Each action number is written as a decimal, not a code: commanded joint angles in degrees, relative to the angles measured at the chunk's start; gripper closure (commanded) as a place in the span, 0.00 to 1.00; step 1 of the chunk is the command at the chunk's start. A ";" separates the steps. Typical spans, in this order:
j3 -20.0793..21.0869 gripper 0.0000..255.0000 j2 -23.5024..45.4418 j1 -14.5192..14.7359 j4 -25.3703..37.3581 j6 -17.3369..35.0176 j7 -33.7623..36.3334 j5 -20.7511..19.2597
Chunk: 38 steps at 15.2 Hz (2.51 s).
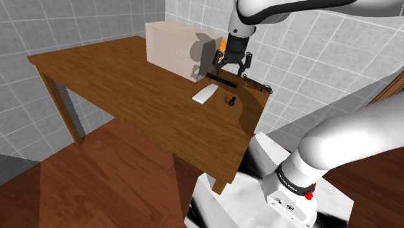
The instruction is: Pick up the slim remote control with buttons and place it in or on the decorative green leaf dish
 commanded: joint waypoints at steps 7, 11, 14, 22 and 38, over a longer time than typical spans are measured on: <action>2.91 0.00 15.71 -4.28 4.10 12.60 21.93 -0.74; 2.73 0.00 23.64 -5.75 7.45 17.62 32.31 -2.19; 2.00 0.00 28.35 -6.31 9.74 20.33 38.42 -3.11; 1.89 0.00 31.67 -6.16 7.45 25.88 38.99 -3.91; 1.88 1.00 31.66 -6.16 7.46 25.86 38.99 -3.91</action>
